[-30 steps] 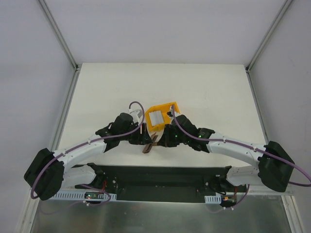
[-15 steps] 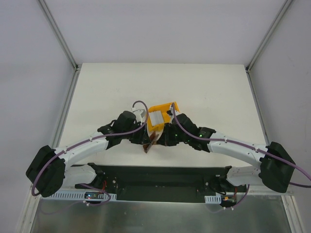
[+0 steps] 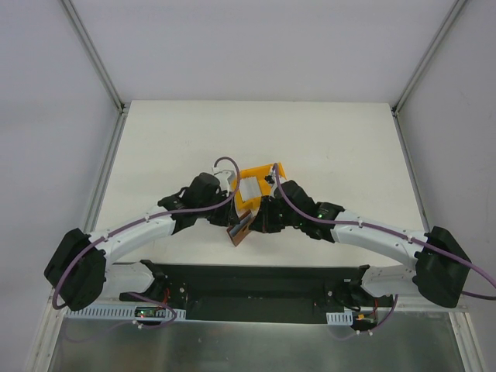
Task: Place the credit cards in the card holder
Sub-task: Open the card holder at the center of the board.
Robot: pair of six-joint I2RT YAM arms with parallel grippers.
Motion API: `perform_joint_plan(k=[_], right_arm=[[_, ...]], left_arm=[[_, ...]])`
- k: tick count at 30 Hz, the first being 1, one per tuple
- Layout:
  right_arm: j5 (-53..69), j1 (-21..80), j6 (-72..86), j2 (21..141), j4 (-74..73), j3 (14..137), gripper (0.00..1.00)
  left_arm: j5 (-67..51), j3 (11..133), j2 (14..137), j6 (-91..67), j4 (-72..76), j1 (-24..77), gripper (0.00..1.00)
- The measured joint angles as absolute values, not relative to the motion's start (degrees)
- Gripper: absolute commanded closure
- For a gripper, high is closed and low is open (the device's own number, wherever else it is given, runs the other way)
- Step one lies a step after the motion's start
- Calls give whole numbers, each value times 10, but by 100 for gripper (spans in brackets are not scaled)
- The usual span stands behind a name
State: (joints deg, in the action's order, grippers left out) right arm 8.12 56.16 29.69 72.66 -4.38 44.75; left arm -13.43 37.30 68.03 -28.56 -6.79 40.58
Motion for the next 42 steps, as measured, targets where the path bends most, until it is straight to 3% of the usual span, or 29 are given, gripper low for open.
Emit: perform_joint_plan(k=[18,25,29,42], right_arm=[[83,562,295,727,-44,447,100],[83,562,294,728,-44,447,100],[84,562,293,730,-44,447,100],[73,557,289,731,-51,438,100]], left_arm=[[-150,392,720,-267,-67,406,96],[-159,392,720,-268,-66,406,94],[-165,392,719,-275,-63,406,100],[-154,353,682,-323,-30,406,100]])
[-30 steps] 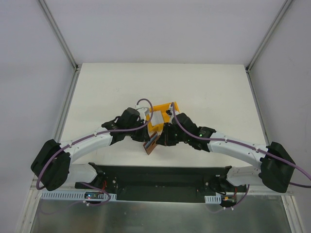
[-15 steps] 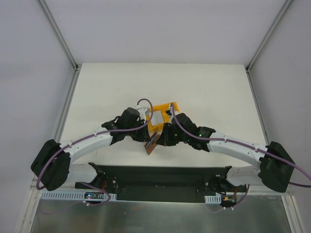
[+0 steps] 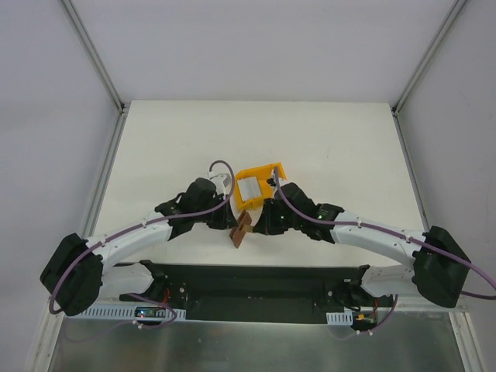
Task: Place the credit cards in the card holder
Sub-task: Open the card holder at the center of the board.
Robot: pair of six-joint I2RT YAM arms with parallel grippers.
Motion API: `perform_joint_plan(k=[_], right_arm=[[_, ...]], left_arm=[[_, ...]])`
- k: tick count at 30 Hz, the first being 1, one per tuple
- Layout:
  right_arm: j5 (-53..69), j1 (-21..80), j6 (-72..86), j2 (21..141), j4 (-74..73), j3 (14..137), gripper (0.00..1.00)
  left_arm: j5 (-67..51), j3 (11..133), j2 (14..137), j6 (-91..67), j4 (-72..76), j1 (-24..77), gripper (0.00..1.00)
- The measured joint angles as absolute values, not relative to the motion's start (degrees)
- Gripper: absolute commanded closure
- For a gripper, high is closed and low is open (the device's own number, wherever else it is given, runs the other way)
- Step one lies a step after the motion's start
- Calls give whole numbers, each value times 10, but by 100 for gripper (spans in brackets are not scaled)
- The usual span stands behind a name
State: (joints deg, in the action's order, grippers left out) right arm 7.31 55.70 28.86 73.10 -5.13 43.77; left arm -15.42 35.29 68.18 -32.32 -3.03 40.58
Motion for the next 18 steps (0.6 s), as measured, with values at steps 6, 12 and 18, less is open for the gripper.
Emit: perform_joint_plan(k=[6,12,18], right_arm=[[48,528,283,707,-88,389,100],[47,485,273,710,-115,354,96],[43,478,263,755,-135,361,72]], left_arm=[[-124,280,584,-369,-28,407,100],[-98,237,524,-420,-26,434,100],[-57,218,511,-473,-24,451,100]])
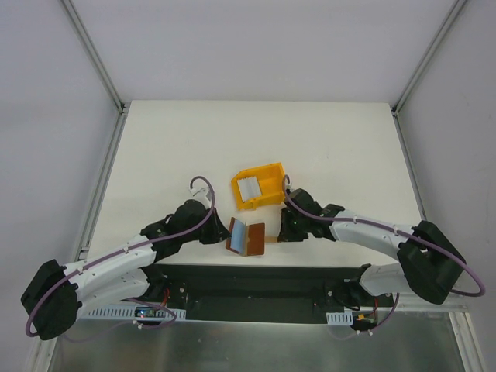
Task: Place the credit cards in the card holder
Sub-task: Open the card holder at the center of the board.
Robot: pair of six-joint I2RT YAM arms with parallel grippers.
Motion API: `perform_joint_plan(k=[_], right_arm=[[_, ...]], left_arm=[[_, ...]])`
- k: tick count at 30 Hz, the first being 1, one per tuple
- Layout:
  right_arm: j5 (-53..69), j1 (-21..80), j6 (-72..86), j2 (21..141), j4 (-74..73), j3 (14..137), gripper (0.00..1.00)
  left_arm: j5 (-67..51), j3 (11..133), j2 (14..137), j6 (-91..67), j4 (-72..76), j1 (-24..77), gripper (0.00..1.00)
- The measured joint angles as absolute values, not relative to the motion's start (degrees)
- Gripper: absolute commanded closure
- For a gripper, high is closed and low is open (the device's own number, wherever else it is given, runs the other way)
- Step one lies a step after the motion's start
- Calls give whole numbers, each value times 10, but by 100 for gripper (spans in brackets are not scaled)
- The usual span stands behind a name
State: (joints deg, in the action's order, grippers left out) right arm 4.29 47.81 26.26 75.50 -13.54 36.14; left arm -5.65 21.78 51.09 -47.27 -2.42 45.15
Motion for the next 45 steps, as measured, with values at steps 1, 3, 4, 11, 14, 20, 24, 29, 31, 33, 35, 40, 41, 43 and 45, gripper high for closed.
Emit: perform_joint_plan(k=[1,3,4,11,14,20,24,29,31,33,35,40,41,43,45], right_arm=[[41,478,261,760,-141,365,71],[37,478,256,760,-152,373,67],[36,478,254,759,-158,379,66],[23,482,255,665,-165,394,64],[17,494,259,639,-159,408,64],[13,532,272,661,-125,419,72],[18,551,285,712,-96,422,74],[23,562,307,759,-79,423,73],[25,563,314,766,-69,423,72],[24,563,321,771,-62,423,71],[24,563,326,775,-60,423,72],[24,563,333,789,-57,423,76],[24,563,334,795,-57,423,76],[24,563,335,805,-57,423,76],[24,563,335,813,-57,423,72]], left_arm=[[-50,218,510,-478,-24,455,100],[-37,218,509,-488,-25,463,100],[-31,218,509,-490,-25,466,100],[7,265,537,-494,-51,500,100],[20,283,552,-497,-59,515,100],[37,296,572,-503,-66,529,100],[45,297,574,-508,-67,530,100],[66,287,568,-533,-66,533,100],[72,275,558,-547,-64,533,100],[81,261,549,-559,-65,533,100],[87,247,546,-570,-67,533,100],[98,224,541,-590,-70,533,100],[100,223,539,-591,-70,533,100],[102,222,538,-593,-70,533,100],[103,219,537,-596,-69,533,100]])
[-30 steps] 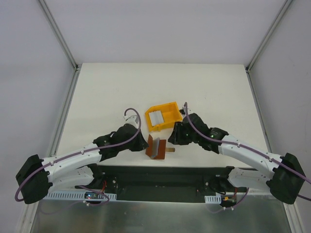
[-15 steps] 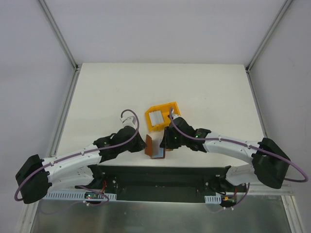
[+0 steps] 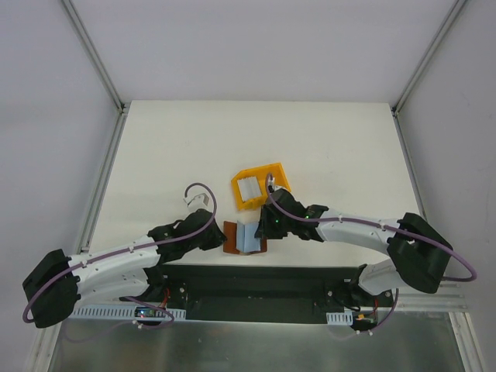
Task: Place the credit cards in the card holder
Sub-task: Open the card holder at the center of the board.
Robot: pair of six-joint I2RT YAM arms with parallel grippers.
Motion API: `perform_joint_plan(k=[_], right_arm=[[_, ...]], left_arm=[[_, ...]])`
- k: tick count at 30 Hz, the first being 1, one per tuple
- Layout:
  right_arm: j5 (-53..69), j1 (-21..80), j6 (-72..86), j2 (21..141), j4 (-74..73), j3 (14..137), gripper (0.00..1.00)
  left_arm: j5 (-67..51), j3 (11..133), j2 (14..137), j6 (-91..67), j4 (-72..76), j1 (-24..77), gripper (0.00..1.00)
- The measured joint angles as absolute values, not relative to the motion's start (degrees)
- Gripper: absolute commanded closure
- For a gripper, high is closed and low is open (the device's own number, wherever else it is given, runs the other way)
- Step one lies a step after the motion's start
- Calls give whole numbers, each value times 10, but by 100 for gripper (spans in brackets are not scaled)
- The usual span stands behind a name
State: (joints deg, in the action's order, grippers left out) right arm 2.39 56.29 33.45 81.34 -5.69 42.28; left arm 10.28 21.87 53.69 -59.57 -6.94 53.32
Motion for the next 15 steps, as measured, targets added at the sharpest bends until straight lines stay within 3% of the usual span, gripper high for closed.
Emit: perform_joint_plan(k=[15], right_arm=[[35,562,336,795,-2,401,66]], left_arm=[[108,185,549,-620,-68,533,100]])
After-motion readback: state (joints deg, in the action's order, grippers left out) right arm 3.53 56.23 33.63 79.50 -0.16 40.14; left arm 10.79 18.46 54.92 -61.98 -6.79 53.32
